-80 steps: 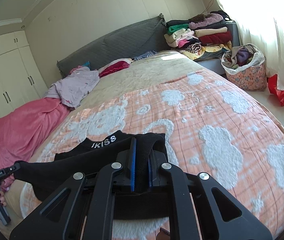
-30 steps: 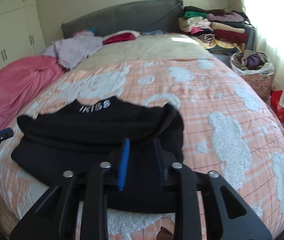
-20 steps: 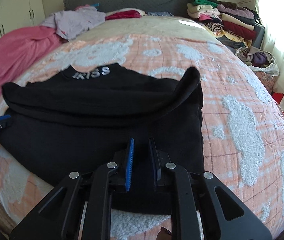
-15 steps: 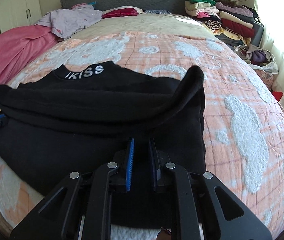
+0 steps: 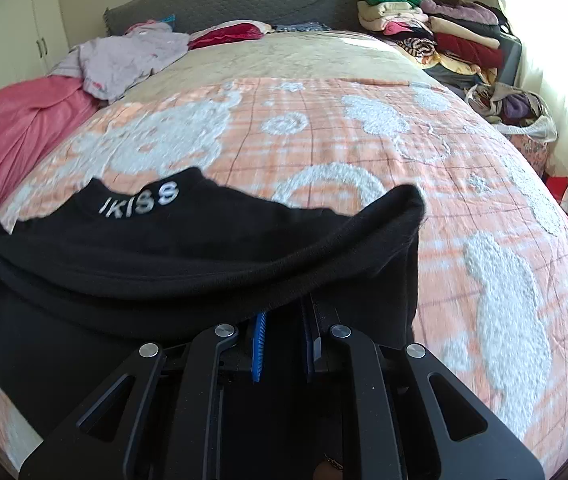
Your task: Fold small clothes
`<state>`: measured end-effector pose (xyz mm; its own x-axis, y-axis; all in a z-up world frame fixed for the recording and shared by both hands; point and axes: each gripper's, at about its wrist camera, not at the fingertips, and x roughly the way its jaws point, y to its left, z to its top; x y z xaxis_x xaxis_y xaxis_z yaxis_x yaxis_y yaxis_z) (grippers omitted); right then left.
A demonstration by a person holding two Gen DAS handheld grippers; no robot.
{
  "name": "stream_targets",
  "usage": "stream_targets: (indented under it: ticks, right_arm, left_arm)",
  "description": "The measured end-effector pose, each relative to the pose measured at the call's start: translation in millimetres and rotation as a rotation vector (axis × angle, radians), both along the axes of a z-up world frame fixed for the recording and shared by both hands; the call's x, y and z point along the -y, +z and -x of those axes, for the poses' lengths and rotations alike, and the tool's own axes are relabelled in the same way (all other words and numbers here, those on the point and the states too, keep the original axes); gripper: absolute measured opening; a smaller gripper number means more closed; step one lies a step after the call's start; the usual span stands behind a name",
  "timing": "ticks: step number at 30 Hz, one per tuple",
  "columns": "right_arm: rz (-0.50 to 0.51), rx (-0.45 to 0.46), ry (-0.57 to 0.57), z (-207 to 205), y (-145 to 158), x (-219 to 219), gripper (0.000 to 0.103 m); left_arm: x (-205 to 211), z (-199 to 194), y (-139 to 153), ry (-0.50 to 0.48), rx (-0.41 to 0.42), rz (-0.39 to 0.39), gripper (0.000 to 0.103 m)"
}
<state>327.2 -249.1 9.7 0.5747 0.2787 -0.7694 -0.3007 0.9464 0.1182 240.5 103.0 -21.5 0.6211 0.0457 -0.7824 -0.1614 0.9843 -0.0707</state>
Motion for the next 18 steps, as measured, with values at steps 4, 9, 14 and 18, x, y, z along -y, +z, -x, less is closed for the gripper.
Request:
stream_targets:
  ticks: [4, 9, 14, 18]
  right_arm:
    - [-0.017, 0.003, -0.035, -16.5, 4.9, 5.5, 0.014]
    - [-0.032, 0.029, -0.079, -20.8, 13.2, 20.3, 0.014]
    - [-0.05, 0.012, -0.128, -22.2, 10.0, 45.8, 0.036]
    - [-0.062, -0.012, -0.144, -22.5, 4.9, 58.2, 0.045]
  left_arm:
    - [-14.7, -7.5, 8.1, 0.034, 0.02, 0.019, 0.014]
    - [-31.3, -7.4, 14.8, 0.077, 0.045, 0.038, 0.019]
    - [-45.1, 0.0, 7.1, 0.103, 0.031, 0.091, 0.025]
    - [-48.6, 1.6, -4.8, 0.102, 0.006, 0.149, 0.031]
